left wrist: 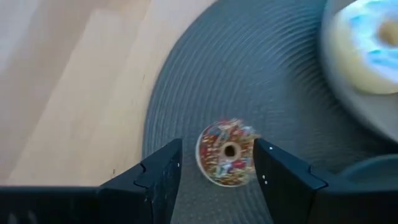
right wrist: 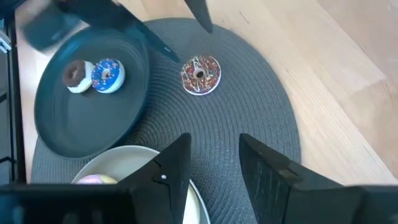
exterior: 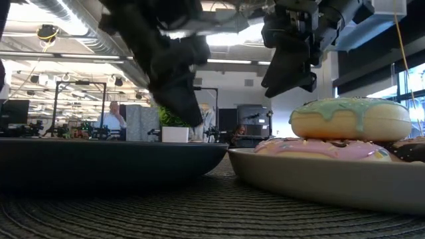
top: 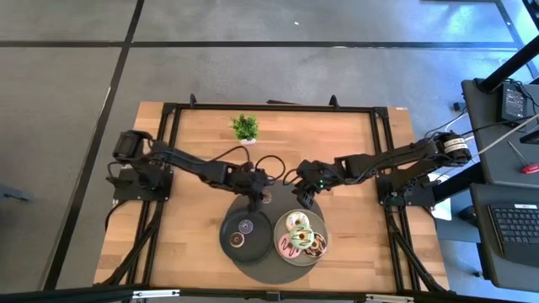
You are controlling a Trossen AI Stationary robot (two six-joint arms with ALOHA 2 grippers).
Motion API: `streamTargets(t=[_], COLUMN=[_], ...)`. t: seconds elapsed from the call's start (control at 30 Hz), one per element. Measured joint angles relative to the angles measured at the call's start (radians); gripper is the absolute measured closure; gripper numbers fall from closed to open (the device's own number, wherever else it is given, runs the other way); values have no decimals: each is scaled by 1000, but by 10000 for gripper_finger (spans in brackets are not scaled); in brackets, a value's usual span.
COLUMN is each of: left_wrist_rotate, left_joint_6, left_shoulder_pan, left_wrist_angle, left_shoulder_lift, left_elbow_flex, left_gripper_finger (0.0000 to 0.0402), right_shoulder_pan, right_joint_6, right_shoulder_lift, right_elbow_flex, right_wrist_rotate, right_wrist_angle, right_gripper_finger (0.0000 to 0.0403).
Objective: Pick & Place donuts
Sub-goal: Put the small brown donut on the black plate
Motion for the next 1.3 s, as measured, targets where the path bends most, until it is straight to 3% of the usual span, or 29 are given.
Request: streamTargets(t=[0.3, 0.8, 0.97, 1.3], left_wrist_rotate=[39, 32, 32, 56], left_joint_6=[-42, -70, -71, -70], left_shoulder_pan=[24, 23, 23, 23], left_wrist_angle=[10, 37, 43, 46], left_shoulder_lift=[106, 121, 114, 106], left_elbow_flex=[1, 1, 1, 1], left_gripper_finger=[212, 217, 244, 335], right_shoulder_pan=[1, 0, 0, 0], right_joint_6=[2, -2, -3, -6], right_shoulder_lift=[0, 0, 0, 0], right_elbow_flex=[0, 0, 0, 0], right_wrist_rotate=[1, 0, 0, 0], right_wrist_angle=[0, -1, -1, -2], right_gripper_finger=[266, 266, 266, 266])
